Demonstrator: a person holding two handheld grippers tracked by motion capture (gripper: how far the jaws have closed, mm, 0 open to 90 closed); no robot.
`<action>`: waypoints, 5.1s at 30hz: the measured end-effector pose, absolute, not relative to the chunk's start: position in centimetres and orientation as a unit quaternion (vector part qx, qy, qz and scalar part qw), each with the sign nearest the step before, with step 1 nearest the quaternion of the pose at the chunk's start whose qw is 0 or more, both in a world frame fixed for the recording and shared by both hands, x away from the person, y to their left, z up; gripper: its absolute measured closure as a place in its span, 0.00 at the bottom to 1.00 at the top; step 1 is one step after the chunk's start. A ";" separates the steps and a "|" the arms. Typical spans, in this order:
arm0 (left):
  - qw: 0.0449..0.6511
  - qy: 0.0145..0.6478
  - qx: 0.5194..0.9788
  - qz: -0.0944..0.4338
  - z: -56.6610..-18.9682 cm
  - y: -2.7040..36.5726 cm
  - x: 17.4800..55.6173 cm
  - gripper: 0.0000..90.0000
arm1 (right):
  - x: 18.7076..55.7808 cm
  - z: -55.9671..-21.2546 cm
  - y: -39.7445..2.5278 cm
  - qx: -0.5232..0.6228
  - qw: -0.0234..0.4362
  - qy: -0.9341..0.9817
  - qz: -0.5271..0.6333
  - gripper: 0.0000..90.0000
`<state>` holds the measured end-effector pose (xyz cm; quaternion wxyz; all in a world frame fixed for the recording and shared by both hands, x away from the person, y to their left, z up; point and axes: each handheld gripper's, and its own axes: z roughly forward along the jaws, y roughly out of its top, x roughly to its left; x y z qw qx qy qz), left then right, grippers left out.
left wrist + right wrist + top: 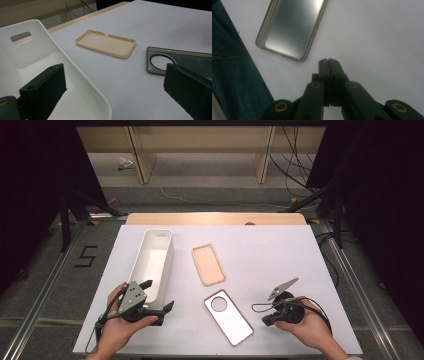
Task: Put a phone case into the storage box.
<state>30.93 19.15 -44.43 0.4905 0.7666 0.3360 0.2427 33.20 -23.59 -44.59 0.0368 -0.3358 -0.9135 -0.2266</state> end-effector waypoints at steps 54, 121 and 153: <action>0.490 0.333 0.769 0.239 -44.5 18.9 30.9 0.05 | 32.1 -46.2 -17.2 -0.272 0.106 -0.945 -0.147 1.00; 0.492 0.329 0.771 0.237 -44.5 18.7 30.8 0.05 | 31.2 -44.1 -11.1 -0.090 -0.041 -0.988 -0.120 0.34; 0.492 0.327 0.772 0.235 -44.5 18.7 30.8 0.05 | 30.3 -45.3 -8.3 -0.053 -0.043 -0.995 -0.071 0.44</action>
